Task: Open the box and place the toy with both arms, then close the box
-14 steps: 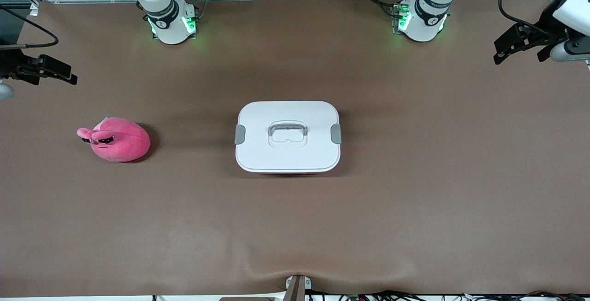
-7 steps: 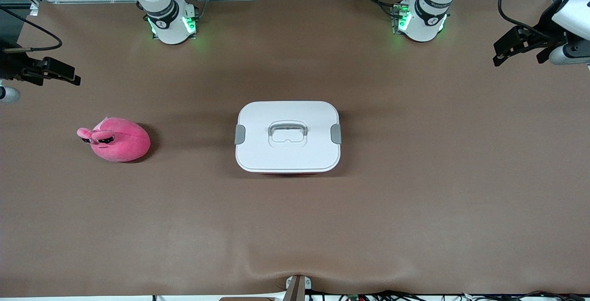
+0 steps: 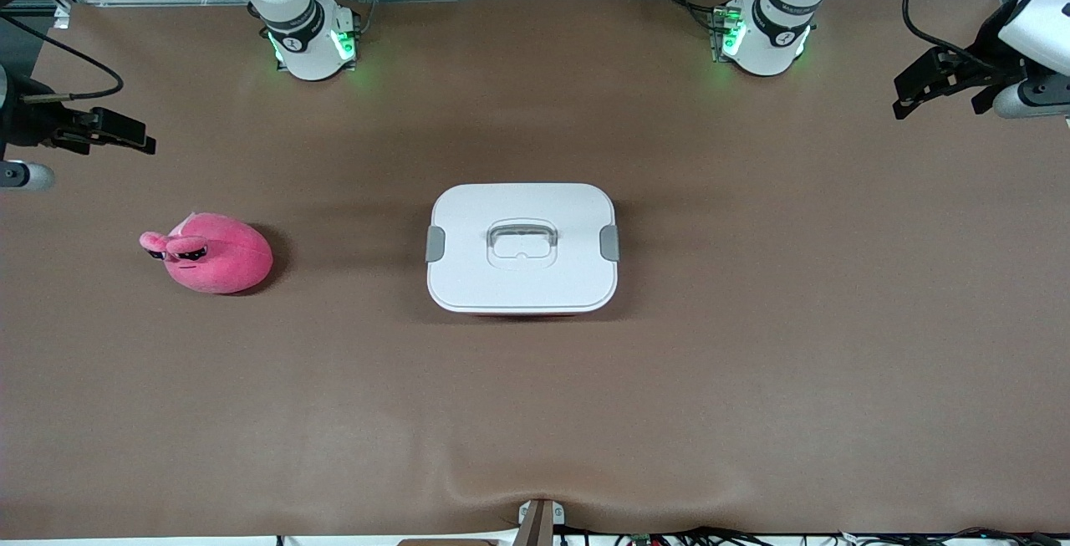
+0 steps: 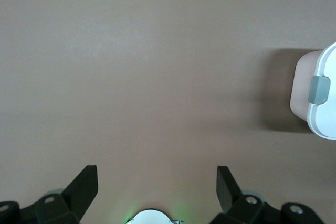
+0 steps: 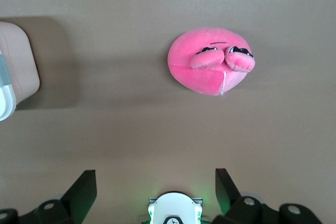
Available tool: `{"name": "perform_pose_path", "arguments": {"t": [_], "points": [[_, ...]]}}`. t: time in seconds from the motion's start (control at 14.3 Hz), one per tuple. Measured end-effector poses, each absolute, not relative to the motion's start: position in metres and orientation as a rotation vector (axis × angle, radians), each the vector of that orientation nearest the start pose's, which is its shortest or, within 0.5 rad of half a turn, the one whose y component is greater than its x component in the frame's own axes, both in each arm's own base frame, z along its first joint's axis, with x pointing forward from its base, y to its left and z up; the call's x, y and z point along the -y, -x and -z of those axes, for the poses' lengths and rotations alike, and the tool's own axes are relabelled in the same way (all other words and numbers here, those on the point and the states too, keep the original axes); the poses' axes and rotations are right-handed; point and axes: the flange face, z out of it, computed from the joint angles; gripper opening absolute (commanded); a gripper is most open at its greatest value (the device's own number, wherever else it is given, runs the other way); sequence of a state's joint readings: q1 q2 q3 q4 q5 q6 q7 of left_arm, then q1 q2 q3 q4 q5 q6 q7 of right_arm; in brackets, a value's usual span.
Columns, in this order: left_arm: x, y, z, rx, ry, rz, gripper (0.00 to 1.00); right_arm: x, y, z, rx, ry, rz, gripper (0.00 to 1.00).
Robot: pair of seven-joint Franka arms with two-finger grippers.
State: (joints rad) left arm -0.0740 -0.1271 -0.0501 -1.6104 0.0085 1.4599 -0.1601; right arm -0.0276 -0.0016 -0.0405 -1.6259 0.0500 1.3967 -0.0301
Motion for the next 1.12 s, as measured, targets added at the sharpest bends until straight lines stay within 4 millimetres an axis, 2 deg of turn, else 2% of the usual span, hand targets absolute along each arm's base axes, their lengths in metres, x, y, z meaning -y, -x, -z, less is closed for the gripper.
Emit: {"name": "perform_pose_path", "arguments": {"t": [0.28,0.49,0.7,0.91,1.12], "points": [[0.063,-0.499,-0.664,0.058,3.123,-0.033,1.00,0.030,-0.529,-0.578,-0.054,3.056,-0.375,1.00],[0.063,-0.499,-0.664,0.061,3.123,-0.033,1.00,0.030,-0.529,-0.559,-0.032,3.048,-0.417,1.00],[0.063,-0.499,-0.664,0.064,3.123,-0.033,1.00,0.033,-0.531,-0.531,0.150,3.026,-0.413,1.00],[0.064,-0.499,-0.664,0.114,3.121,-0.032,1.00,0.053,-0.529,-0.501,0.306,2.991,-0.399,1.00],[0.070,-0.496,-0.662,0.219,3.110,-0.048,1.00,0.054,-0.529,-0.486,0.466,2.959,-0.381,1.00]]}}
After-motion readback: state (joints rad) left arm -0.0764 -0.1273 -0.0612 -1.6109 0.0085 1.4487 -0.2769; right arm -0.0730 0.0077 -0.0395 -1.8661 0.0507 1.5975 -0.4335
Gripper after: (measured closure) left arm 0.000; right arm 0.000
